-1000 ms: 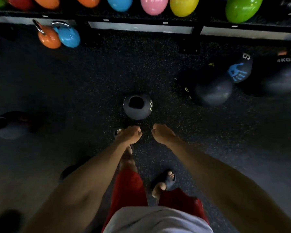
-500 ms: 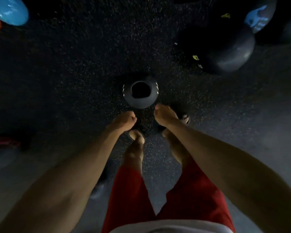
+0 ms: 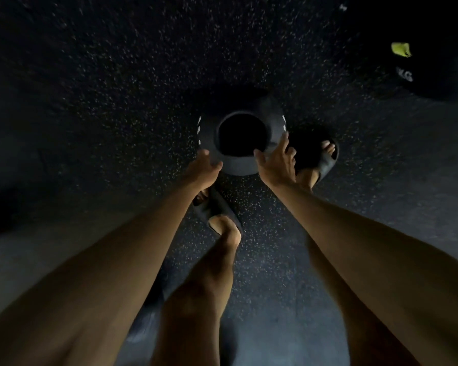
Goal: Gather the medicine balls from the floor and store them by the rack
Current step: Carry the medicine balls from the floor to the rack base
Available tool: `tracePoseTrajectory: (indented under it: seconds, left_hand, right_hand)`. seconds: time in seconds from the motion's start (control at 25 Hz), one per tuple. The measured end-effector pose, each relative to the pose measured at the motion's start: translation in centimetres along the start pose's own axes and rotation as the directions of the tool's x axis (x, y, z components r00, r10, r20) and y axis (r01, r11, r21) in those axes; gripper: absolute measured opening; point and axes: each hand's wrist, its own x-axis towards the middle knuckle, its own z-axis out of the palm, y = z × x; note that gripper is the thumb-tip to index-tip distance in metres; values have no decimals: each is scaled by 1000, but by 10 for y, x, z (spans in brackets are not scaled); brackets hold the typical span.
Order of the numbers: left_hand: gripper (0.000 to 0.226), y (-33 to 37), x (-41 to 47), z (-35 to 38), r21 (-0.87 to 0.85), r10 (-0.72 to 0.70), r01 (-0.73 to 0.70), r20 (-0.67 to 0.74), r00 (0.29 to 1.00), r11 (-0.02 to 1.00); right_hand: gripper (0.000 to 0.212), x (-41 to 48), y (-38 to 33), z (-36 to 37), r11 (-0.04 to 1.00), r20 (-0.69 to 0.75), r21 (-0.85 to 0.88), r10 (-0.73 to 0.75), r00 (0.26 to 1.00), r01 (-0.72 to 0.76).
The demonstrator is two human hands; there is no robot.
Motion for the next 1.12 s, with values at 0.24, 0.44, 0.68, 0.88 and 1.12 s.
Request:
tracePoseTrajectory:
  seconds: [0.24, 0.44, 0.68, 0.88, 1.12]
  left_hand:
    - [97, -5, 65, 25, -462, -109, 78, -41, 993, 884]
    - [124, 1, 72, 42, -498, 0, -103, -203, 979, 861]
    - [128, 28, 74, 45, 27, 421, -436, -323, 848, 899]
    - [121, 130, 103, 17, 109, 514, -507, -306, 801, 855]
    - [87, 266, 128, 6, 249, 389, -319, -324, 862, 914]
  right_hand:
    - [77, 66, -5, 29, 989, -151, 59, -127, 980, 137]
    - [70, 91, 3, 14, 987, -166, 57, -140, 976, 151]
    - [63, 166, -10, -62, 997, 1, 30, -73, 997, 73]
    - [56, 203, -20, -116, 954, -81, 278, 137, 987, -109]
    - [81, 148, -12, -113, 919, -197, 256, -255, 947, 301]
